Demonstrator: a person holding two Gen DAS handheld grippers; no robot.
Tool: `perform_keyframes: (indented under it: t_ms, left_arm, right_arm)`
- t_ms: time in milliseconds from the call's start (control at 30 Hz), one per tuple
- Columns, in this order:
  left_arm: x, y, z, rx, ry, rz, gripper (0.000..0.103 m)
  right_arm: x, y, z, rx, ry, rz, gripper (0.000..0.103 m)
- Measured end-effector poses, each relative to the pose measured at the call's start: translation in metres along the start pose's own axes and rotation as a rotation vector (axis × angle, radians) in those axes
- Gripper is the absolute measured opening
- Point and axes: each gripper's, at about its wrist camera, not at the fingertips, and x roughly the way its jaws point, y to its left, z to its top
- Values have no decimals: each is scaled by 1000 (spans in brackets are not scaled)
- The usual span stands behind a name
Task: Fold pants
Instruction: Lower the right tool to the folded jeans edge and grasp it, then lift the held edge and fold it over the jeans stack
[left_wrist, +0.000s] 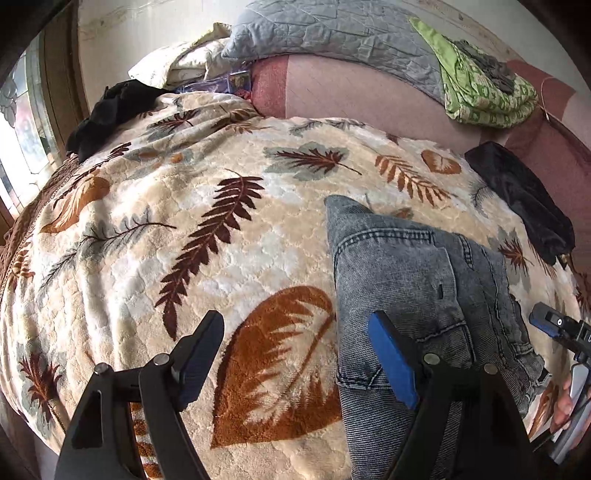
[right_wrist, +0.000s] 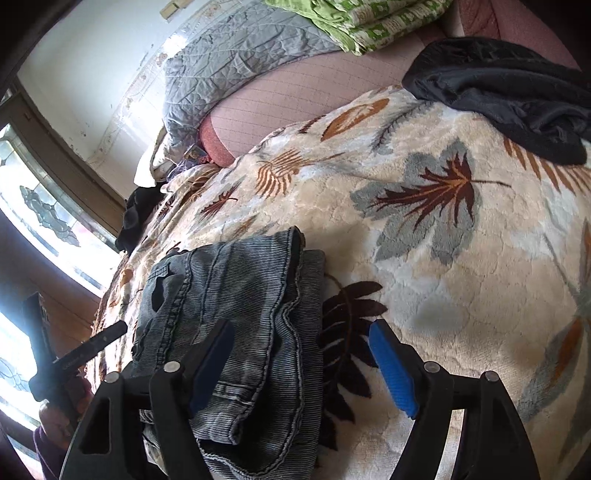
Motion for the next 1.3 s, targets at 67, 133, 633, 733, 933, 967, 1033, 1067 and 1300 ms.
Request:
perform_keyframes:
  t_ms: [67,133,633,733,933,967,1033,1067,1300]
  left_arm:
    - [4,-12,-2,53,19,-24,81]
    - [9,-21,-3,86,36,-40,81]
    - [15,-48,1,140,26,-208,53]
    - [9,-51,5,143,1,-196,34]
    - [-25,-59,27,173,-143,-177,28]
    - [-29,-60,33,170,-162,-173,28]
    - [-28,-60,51,172,-175,-153,28]
    - [-24,-59,61,170,-177,-129,28]
    - [48,-50,102,133,-134,61,28]
  right_arm:
    - [11,-8,-1,53,44,45,79]
    - [22,-10,-2,82,76,88,81]
    - [43,60,-9,-188,99,132,47]
    - [31,77,-11,-260,45,113,40]
    - [-1,105,0,-326,-99,156,36]
    - [-2,108,5,-329,-124,155,36]
    - [0,108,22,-311,-146,167,36]
    - [4,108,31,-295,-156,172,36]
    - [88,84,69,-183,-67,108,37]
